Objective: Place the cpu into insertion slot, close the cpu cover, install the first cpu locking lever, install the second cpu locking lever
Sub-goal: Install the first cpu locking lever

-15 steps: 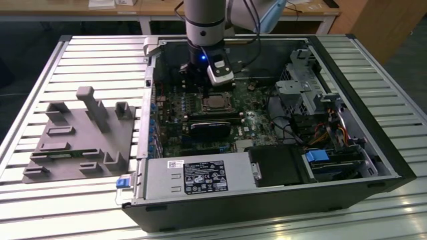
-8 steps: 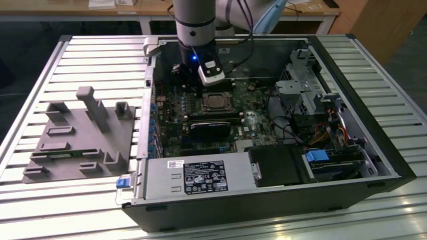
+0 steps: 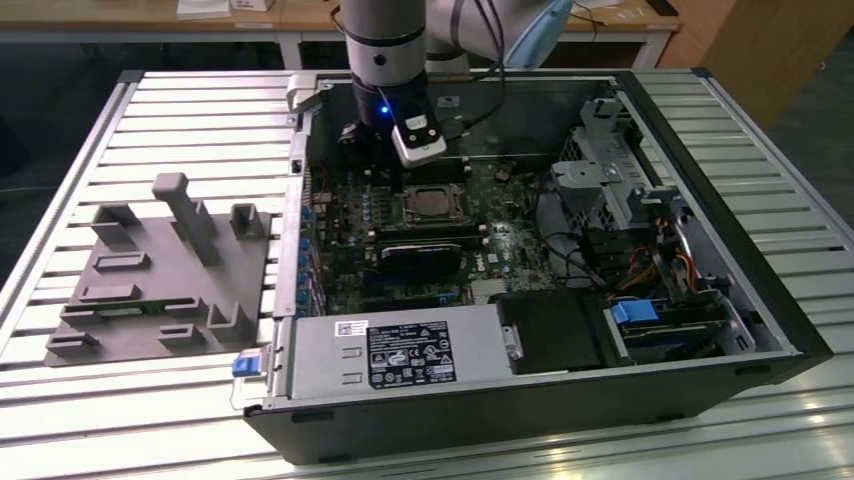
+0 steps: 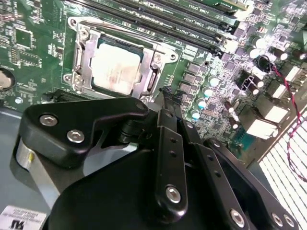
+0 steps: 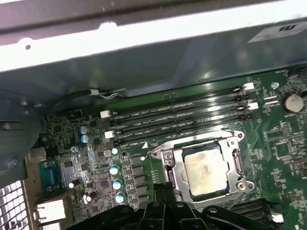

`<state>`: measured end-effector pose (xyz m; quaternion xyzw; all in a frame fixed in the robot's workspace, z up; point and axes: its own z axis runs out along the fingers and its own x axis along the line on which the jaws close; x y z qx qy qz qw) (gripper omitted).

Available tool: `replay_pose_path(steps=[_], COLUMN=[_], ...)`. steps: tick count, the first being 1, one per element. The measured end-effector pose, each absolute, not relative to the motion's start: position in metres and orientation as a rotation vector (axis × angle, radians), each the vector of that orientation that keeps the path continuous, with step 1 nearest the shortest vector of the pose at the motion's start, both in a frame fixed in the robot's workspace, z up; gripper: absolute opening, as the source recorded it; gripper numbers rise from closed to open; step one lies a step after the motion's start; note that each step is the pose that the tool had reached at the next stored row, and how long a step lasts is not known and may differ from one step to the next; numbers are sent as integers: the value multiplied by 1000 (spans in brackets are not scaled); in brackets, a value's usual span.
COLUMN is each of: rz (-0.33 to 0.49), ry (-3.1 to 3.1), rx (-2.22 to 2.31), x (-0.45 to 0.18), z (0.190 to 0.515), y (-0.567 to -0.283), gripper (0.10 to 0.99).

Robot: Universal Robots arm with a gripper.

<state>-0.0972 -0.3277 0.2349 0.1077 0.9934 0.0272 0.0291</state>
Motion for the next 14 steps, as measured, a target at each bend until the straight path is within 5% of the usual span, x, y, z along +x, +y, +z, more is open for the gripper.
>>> replay_pose_path(steps=[14], rz=[87], ry=[3046], rx=[330], x=[-105], z=[247], y=[-328], gripper=[106])
